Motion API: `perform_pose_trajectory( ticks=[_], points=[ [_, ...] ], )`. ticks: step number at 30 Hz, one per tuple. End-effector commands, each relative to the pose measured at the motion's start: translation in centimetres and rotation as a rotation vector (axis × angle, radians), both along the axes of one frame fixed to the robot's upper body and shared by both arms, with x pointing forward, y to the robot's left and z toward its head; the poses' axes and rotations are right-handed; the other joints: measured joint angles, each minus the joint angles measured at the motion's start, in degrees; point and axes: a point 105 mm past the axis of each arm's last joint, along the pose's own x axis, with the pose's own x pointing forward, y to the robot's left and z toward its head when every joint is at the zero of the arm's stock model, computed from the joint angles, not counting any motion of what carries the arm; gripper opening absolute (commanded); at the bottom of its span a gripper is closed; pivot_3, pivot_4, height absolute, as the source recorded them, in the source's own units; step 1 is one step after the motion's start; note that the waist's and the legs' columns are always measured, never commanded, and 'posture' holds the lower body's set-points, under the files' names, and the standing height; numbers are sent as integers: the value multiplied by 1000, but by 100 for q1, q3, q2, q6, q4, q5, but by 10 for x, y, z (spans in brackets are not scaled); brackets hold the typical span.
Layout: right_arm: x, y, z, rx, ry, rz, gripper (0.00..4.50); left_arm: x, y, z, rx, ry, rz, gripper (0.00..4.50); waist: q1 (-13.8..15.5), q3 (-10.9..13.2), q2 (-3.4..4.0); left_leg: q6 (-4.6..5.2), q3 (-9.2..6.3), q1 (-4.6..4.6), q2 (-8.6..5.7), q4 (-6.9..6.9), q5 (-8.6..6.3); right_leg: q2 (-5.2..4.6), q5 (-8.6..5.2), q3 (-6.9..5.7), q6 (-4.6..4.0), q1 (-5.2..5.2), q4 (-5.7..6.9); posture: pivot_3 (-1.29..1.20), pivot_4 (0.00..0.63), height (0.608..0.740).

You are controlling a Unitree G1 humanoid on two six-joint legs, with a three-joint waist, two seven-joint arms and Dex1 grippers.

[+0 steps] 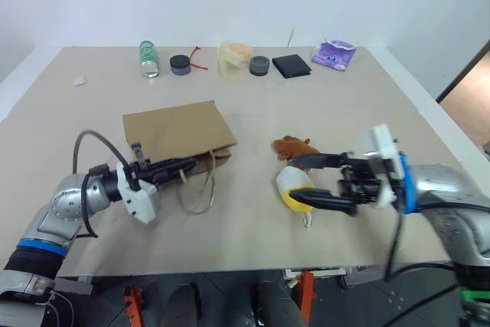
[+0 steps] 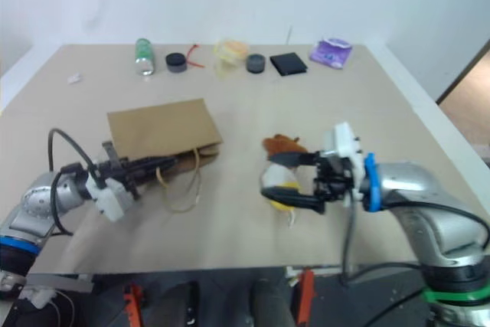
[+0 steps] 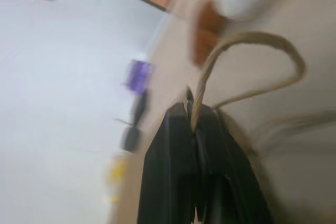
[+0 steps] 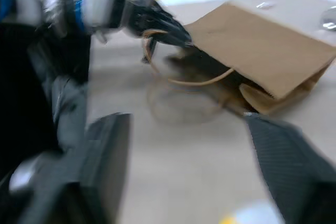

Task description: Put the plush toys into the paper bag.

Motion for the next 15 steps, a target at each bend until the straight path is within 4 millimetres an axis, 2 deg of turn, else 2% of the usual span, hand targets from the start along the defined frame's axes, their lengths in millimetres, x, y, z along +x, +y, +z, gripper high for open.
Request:
perform_pose_trajectory(
  ticks=[1, 2, 3, 4, 5, 8, 12, 15],
  points=[
    [12, 11, 0, 19, -52, -75, 1653, -1, -3, 20, -80, -25, 24, 0, 0, 0, 0, 0, -1, 0, 0, 0, 0, 2, 0, 0, 0, 0, 0, 0, 150, 740],
    [17, 15, -4, 24, -44, -100, 1147, -2, -4, 21, -90, -19, 27, 0, 2, 0, 0, 0, -1, 0, 0, -1, 0, 2, 0, 0, 0, 0, 0, 0, 150, 740],
    [24, 23, -10, 46, -37, -138, 831, -2, -7, 22, -109, -13, 30, 0, -2, -1, -1, 0, -1, -1, 0, -1, 0, 2, 0, 0, 0, 0, 0, 0, 150, 740],
    [31, 32, -16, 59, -31, -166, 284, -4, -10, 23, -127, -9, 32, 0, -6, -1, -2, 0, -1, -1, 0, -1, 0, 2, -1, 0, 0, 0, 0, 0, 150, 740],
    [37, 39, -21, 71, -25, -191, 15, -4, -12, 24, -139, -5, 34, 0, -27, -1, -2, 0, 0, -1, 0, 1, 0, 3, -1, 0, -1, 0, 0, 0, 150, 740],
    [50, 55, -30, 98, -11, -231, 15, -5, -15, 24, -156, 3, 42, 0, -43, -2, -3, 2, -3, -3, 2, 0, 2, 9, 4, 1, -4, -3, 1, 0, 150, 740],
    [61, 87, -46, 117, 15, -229, 15, -6, -17, 27, -182, 8, 51, 0, -45, -4, -6, 7, -4, 0, 2, 1, 5, 10, 8, 3, -3, 0, 1, 0, 150, 740],
    [74, 107, -50, 140, 28, -235, 15, -7, -18, 30, -206, 16, 55, 0, -50, -4, -7, 10, -4, 1, 2, 1, 7, 12, 11, 3, -5, 1, 1, 0, 150, 740]
  ],
)
